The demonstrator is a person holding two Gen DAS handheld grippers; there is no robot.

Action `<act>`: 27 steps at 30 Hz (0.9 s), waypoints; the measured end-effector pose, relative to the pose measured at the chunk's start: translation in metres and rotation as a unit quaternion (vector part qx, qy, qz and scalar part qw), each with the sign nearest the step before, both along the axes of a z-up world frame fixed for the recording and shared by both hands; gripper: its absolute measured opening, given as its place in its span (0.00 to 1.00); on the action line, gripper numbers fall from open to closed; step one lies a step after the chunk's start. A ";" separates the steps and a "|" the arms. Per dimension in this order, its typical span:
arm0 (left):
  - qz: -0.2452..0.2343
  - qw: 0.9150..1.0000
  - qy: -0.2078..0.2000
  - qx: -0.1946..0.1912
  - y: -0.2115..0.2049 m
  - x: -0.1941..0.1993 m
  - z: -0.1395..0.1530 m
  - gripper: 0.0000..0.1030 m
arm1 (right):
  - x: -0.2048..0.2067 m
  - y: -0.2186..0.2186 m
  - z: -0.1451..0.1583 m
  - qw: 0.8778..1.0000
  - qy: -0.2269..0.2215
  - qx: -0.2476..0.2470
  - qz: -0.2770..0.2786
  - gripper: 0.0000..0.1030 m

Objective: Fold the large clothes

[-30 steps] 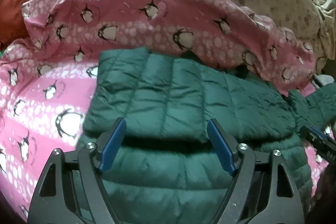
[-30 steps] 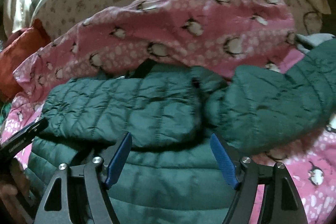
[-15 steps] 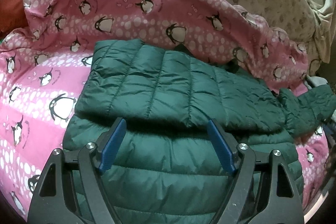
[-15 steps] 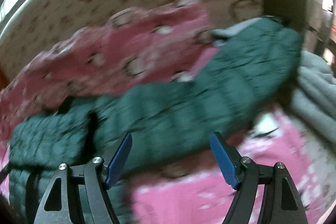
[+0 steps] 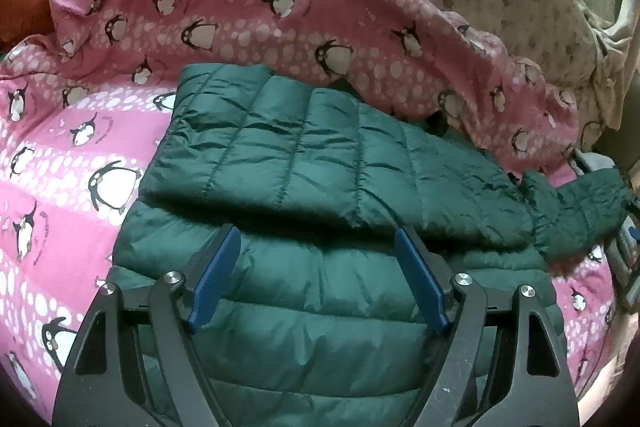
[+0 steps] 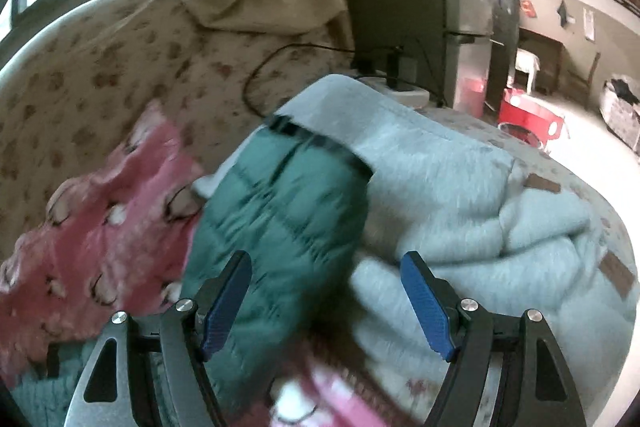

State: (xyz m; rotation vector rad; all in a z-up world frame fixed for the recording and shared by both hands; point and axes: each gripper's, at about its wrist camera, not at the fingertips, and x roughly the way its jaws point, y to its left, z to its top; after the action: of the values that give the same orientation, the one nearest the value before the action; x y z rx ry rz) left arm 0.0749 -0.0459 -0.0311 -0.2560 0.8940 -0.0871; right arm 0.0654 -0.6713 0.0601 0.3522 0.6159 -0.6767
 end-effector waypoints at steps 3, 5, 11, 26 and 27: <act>0.004 1.000 0.005 0.005 0.002 0.002 -0.003 0.78 | 0.013 -0.013 -0.004 1.000 0.005 0.009 -0.004 0.72; 0.007 1.000 0.011 0.007 0.004 0.002 -0.006 0.78 | 0.017 -0.022 -0.008 1.000 0.005 0.019 -0.013 0.72; 0.015 1.000 0.019 0.007 0.007 0.003 -0.013 0.78 | 0.025 -0.029 -0.011 0.998 -0.021 0.053 0.008 0.32; 0.016 1.000 0.003 0.001 0.007 -0.009 -0.001 0.78 | 0.007 0.138 0.016 0.966 -0.050 0.008 0.253 0.13; 0.016 1.000 0.001 0.000 0.008 -0.010 0.000 0.78 | 0.009 0.149 0.012 0.963 -0.044 0.009 0.264 0.13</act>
State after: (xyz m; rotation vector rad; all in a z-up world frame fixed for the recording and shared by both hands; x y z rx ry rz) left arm 0.0645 -0.0381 -0.0308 -0.2701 0.8923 -0.0560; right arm 0.0740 -0.5226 0.0722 0.2173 0.5969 -0.1420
